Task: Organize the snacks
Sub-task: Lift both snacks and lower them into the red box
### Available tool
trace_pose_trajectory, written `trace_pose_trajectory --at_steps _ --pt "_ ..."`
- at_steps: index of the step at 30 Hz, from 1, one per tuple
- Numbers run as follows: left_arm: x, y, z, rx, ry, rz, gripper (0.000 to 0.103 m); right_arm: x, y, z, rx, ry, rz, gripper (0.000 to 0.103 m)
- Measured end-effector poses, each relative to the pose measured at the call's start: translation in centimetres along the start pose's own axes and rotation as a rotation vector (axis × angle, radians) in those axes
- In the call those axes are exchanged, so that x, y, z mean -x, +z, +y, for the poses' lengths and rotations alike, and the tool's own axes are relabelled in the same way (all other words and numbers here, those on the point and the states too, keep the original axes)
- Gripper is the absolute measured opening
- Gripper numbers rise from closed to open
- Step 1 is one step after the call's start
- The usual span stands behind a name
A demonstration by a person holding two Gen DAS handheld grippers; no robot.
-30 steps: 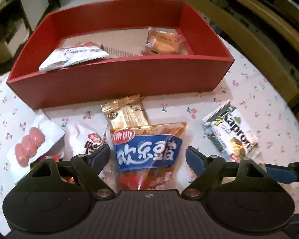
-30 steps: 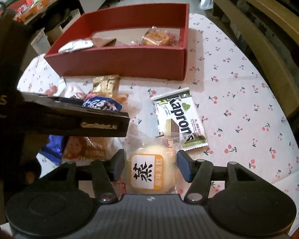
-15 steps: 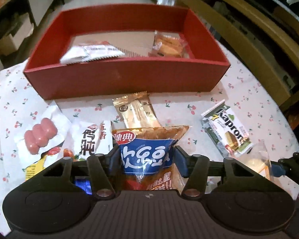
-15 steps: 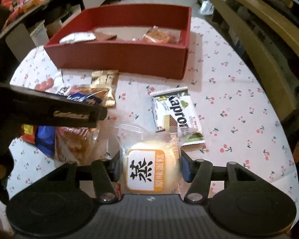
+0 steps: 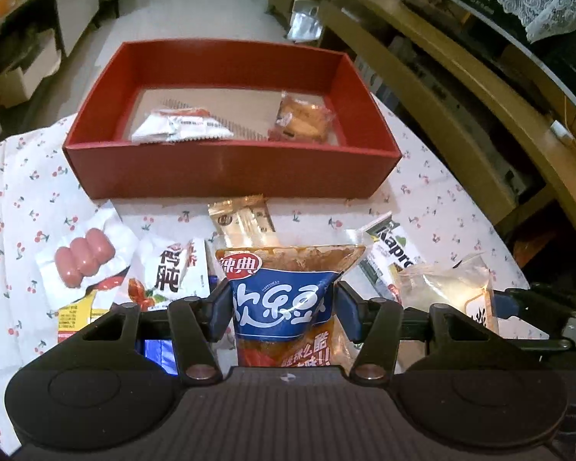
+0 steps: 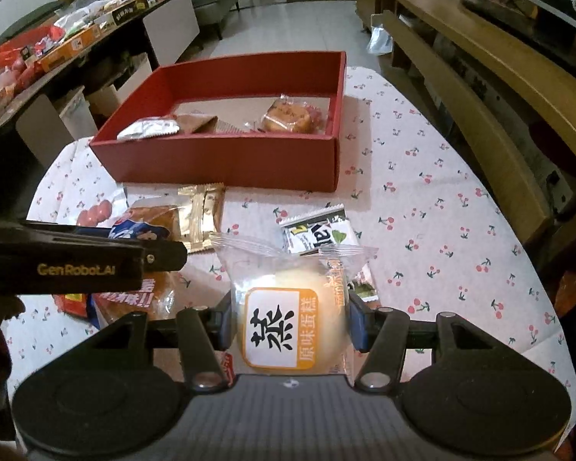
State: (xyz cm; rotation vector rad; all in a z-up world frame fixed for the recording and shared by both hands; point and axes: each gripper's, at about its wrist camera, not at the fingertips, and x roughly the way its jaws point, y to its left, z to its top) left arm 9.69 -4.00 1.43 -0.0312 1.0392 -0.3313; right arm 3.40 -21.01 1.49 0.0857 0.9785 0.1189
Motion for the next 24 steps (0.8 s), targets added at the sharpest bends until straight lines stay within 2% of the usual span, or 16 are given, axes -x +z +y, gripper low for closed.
trace_pose_trajectory --at_steps 11,17,24 --pt "1.8 1.2 0.5 0.022 0.039 -0.036 0.062 0.7 2.1 0.2 -0.009 0.020 -0.064 0.070" --pt "2.2 3.4 0.8 0.023 0.012 -0.077 0.062 0.5 3.8 0.2 -0.036 0.034 -0.097 0.070" --pt "0.7 4.5 1.3 0.035 -0.004 -0.065 0.062 -0.6 5.3 0.1 -0.051 0.015 -0.101 0.069"
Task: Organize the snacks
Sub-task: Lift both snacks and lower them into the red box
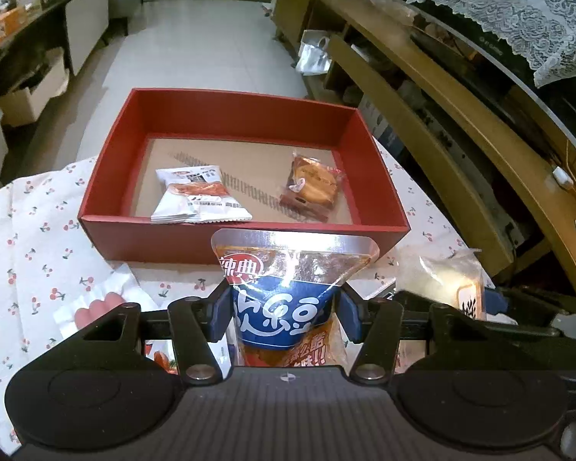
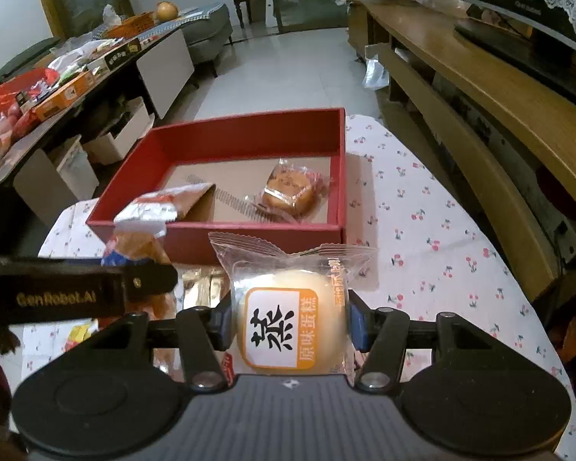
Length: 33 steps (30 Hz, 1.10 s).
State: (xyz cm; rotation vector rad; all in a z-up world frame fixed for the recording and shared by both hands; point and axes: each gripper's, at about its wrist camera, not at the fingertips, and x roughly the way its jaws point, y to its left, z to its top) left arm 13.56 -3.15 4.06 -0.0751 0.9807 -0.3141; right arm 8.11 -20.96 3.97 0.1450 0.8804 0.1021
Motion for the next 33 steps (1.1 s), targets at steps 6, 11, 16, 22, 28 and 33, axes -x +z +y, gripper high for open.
trace_pose_trajectory --at_steps 6,11,16,22,28,33 --pt "0.3 1.0 0.5 0.006 0.003 -0.025 0.062 -0.3 1.1 0.4 -0.013 -0.005 -0.028 0.069" --pt "0.1 1.8 0.6 0.015 0.010 -0.035 0.062 -0.7 1.9 0.5 -0.024 -0.008 -0.039 0.069" --pt "-0.2 3.0 0.5 0.016 0.015 -0.053 0.062 -1.4 3.2 0.4 -0.040 -0.013 -0.055 0.069" --pt "-0.5 4.6 1.0 0.027 0.026 -0.077 0.061 -2.3 5.0 0.3 -0.061 -0.009 -0.077 0.069" --pt "-1.2 6.0 1.4 0.039 0.046 -0.091 0.060 -3.7 6.6 0.7 -0.060 -0.007 -0.088 0.069" --pt "-1.9 7.1 1.5 0.036 0.067 -0.104 0.060 -4.8 7.8 0.6 -0.067 -0.010 -0.097 0.069"
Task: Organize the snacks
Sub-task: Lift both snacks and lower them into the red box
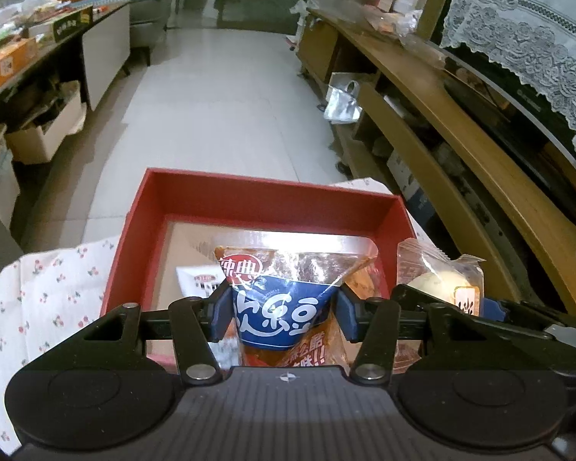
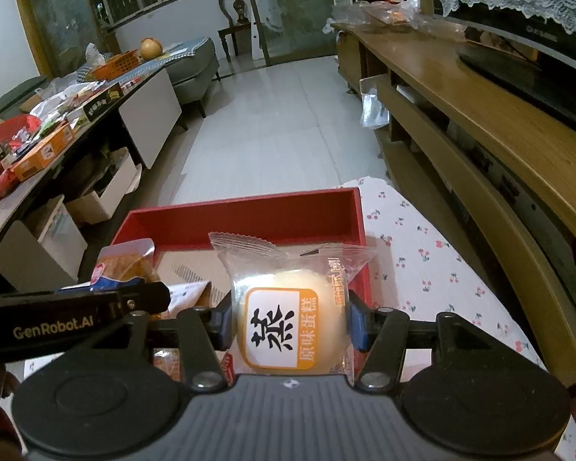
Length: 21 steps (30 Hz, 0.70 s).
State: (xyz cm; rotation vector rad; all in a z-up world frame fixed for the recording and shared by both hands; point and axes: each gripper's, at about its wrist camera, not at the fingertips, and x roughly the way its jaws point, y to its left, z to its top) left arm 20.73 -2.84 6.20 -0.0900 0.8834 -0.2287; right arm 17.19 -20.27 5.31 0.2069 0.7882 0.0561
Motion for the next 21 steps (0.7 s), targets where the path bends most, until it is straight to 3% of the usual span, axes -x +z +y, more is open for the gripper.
trace_pose_trajectory --at_steps 21 --pt "-5.5 1.6 1.5 0.011 0.071 0.039 0.060 -7.3 1.4 -0.2 -0.009 0.008 0.045 0.069"
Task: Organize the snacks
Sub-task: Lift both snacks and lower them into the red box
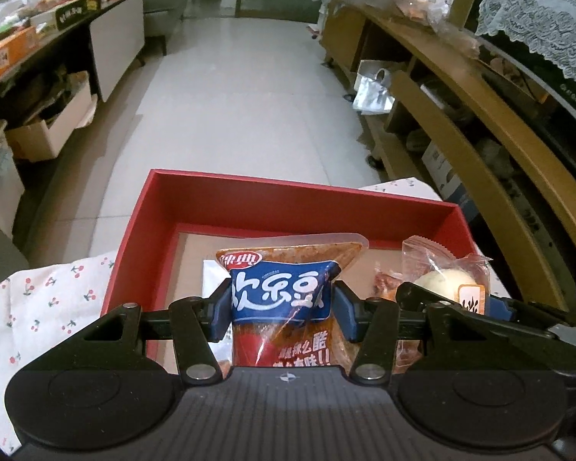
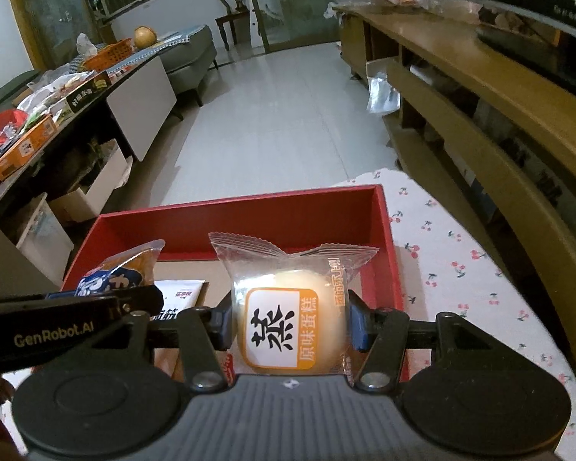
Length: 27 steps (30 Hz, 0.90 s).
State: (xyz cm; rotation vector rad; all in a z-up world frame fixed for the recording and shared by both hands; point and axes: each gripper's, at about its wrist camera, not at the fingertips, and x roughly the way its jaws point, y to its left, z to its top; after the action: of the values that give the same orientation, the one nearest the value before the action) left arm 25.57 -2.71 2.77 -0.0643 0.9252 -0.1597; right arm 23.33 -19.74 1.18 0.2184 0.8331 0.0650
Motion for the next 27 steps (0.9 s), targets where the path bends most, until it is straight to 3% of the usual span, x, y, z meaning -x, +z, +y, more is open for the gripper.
trace_pose_trajectory --at_steps 12,19,22,27 --pt "-3.1 0.5 1.5 0.043 -0.010 0.019 0.065 -2.6 0.4 0.0 0.043 -0.029 -0.039 0.071" --pt "-1.9 0.9 2.5 0.083 0.018 0.000 0.074 -1.9 0.6 0.5 0.044 0.044 -0.045 0.073" --pt "-1.6 1.1 2.8 0.097 0.008 -0.010 0.078 -1.4 1.0 0.4 0.036 0.063 -0.048 0.078" --pt "-1.2 1.5 2.5 0.101 -0.001 -0.021 0.080 -0.9 1.3 0.0 0.018 0.078 -0.064 0.082"
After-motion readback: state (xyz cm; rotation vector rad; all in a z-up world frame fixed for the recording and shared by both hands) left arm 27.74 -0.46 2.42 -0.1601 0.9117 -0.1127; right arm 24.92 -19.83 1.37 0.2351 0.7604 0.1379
